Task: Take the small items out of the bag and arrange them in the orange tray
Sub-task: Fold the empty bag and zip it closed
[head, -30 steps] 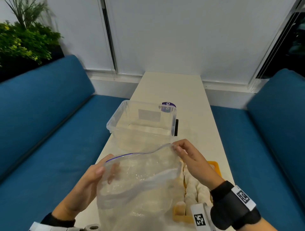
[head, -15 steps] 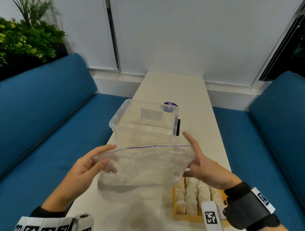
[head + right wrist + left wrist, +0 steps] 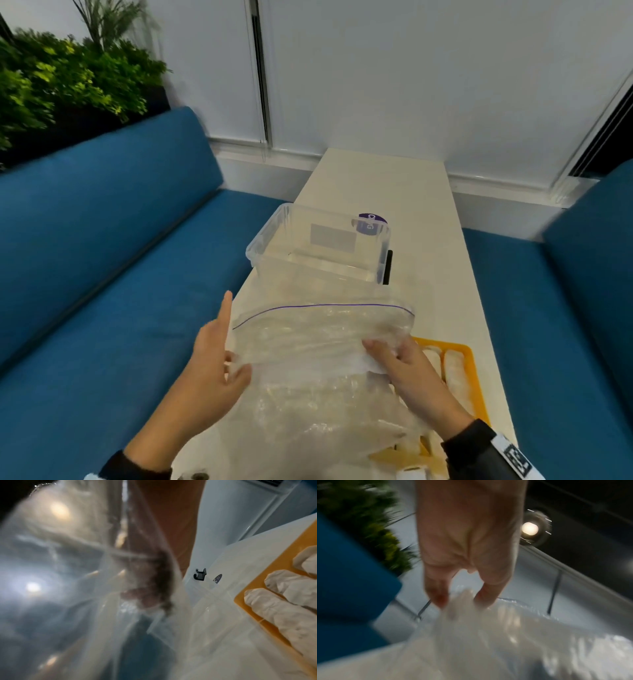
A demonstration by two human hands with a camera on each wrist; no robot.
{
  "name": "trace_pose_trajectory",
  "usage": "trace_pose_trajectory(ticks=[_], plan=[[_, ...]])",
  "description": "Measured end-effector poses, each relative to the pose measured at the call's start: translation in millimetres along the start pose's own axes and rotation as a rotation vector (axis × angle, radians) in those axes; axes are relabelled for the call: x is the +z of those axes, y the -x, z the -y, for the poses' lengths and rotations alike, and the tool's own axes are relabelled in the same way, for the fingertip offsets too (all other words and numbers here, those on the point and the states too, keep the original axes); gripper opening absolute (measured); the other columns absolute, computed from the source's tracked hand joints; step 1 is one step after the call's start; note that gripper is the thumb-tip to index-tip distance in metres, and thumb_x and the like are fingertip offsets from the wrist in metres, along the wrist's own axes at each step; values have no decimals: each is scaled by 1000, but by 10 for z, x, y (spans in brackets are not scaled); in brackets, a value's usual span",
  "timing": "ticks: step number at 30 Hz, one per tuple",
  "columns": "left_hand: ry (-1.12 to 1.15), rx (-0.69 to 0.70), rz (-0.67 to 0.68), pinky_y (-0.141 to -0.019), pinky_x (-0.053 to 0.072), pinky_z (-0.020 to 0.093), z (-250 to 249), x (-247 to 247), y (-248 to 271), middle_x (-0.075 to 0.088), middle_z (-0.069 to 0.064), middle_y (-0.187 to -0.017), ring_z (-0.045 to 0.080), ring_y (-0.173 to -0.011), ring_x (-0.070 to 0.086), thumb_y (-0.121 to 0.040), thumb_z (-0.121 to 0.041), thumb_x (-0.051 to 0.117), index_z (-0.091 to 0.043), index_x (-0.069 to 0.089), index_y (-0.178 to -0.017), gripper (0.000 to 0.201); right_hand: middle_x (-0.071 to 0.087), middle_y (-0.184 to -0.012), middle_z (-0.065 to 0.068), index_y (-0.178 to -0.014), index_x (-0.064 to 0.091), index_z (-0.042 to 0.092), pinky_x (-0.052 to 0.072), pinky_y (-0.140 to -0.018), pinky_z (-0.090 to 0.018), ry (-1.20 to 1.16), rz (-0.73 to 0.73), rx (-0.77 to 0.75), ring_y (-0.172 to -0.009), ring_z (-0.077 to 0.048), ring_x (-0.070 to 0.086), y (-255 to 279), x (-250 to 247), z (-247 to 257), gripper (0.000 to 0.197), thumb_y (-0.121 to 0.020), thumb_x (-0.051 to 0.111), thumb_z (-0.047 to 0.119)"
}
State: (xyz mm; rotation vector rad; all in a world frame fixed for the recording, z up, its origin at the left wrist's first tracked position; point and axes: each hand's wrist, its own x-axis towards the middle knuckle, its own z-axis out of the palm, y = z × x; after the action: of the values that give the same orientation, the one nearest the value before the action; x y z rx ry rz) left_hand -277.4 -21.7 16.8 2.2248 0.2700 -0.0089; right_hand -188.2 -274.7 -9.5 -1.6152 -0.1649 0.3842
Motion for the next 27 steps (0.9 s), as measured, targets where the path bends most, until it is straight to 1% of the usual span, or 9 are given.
trace_pose_trajectory(ticks=[2, 6, 9, 11, 12, 15, 18, 22, 27], plan=[[-172, 112, 12, -110, 27, 26, -87, 45, 76, -18, -27, -149, 2, -139, 14, -77, -54, 63, -59, -28, -128, 105, 69, -110, -7, -117, 58, 15, 58, -79, -41, 35, 15, 3, -96, -19, 68, -10, 28, -7, 27, -92, 57, 26], [-521, 342, 186, -108, -29, 37, -236, 314, 155, -49, -20, -138, 9, -128, -47, -45, -88, 55, -43, -51, -121, 138, 70, -110, -4, -119, 59, 5, 58, -77, -37, -52, 231, 47, -93, -20, 70, 28, 166, 79, 28, -94, 55, 15], [-513, 314, 103, -116, -12, 28, -144, 510, 93, 10, -21, -151, 5, -143, 7, -70, -62, 60, -35, -39, -135, 121, 72, -101, 6, -110, 65, 15, 51, -76, -17, -143, 325, -48, -96, -10, 67, 82, 244, 210, 25, -88, 58, 23], [-369, 243, 6, -108, 27, 17, -97, 506, 88, 50, -22, -122, -1, -113, 47, -80, -35, 57, -35, 19, -142, 73, 69, -101, 11, -105, 63, 32, 49, -83, -19, -172, 312, -129, -99, -7, 63, 80, 220, 224, 23, -83, 59, 36], [-273, 203, -23, -91, 39, 15, -108, 474, 99, 56, -20, -104, -2, -98, 52, -80, -29, 56, -37, 45, -120, 42, 68, -99, 11, -102, 61, 35, 48, -86, -21, -175, 294, -171, -98, -8, 62, 92, 221, 234, 20, -83, 59, 38], [149, 18, -117, -64, 42, 14, -151, 413, 125, 59, -5, -80, 2, -71, 54, -79, -12, 60, -25, 57, -80, 13, 60, -99, 19, -99, 55, 30, 42, -85, -9, 78, 175, -425, -95, 4, 55, 165, 252, 129, 17, -92, 49, 16], [801, -219, -61, -77, 53, 34, -170, 401, 122, 67, 6, -102, 18, -90, 63, -67, -20, 62, -20, 66, -102, 35, 39, -128, 18, -103, 53, 25, 32, -103, -14, 582, 212, -728, -125, -1, 38, 252, 407, -34, 24, -87, 38, 15], [1559, -459, 75, -88, 47, 43, -268, 448, 164, 62, 6, -117, 26, -103, 58, -87, -44, 46, -21, 65, -118, 43, 15, -150, 23, -125, 48, 32, 17, -113, -14, 625, 474, -710, -142, 2, 11, 370, 578, -44, 42, -87, 54, 50], [1522, -357, -24, -75, 48, 39, -390, 480, 254, 65, 15, -105, 27, -80, 66, -78, -27, 48, -5, 65, -95, 33, 35, -138, 29, -120, 43, 43, 33, -104, -12, 578, 385, -703, -127, 11, 35, 324, 628, -61, 33, -89, 52, 39]])
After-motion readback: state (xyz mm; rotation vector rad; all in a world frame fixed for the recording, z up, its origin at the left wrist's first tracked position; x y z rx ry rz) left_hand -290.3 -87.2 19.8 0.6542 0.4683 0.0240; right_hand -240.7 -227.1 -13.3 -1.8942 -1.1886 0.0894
